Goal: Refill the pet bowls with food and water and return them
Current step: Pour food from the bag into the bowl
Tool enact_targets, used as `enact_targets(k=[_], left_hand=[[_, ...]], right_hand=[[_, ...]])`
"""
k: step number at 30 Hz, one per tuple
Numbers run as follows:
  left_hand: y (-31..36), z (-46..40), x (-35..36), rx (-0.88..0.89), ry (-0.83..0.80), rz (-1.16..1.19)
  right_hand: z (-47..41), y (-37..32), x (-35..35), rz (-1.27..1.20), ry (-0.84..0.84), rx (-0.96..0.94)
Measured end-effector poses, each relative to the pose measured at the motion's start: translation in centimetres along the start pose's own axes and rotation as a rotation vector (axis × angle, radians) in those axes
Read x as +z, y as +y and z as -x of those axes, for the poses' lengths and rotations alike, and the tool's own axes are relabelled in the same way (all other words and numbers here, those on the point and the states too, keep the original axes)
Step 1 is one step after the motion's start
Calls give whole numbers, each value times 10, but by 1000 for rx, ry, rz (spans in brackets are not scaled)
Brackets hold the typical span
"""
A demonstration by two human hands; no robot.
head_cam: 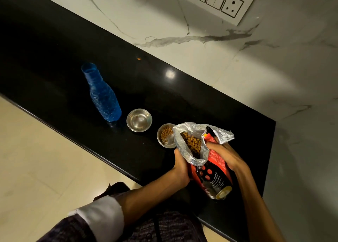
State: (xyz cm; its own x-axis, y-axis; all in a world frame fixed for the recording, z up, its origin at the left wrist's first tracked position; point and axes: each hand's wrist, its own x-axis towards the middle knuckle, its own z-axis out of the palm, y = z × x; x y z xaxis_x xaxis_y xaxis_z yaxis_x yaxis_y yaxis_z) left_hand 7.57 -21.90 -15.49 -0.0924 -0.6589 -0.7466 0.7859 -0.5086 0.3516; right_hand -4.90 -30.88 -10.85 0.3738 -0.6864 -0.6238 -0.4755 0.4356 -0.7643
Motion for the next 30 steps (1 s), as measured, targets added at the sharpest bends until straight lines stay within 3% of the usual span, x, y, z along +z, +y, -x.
enact_targets(k=[12, 30], left_hand=[[-9, -7, -3, -87, 97, -7], [-9, 1, -2, -180, 75, -3]], right_hand=[[-6, 5, -2, 123, 26, 85], [-13, 10, -1, 159, 38, 83]])
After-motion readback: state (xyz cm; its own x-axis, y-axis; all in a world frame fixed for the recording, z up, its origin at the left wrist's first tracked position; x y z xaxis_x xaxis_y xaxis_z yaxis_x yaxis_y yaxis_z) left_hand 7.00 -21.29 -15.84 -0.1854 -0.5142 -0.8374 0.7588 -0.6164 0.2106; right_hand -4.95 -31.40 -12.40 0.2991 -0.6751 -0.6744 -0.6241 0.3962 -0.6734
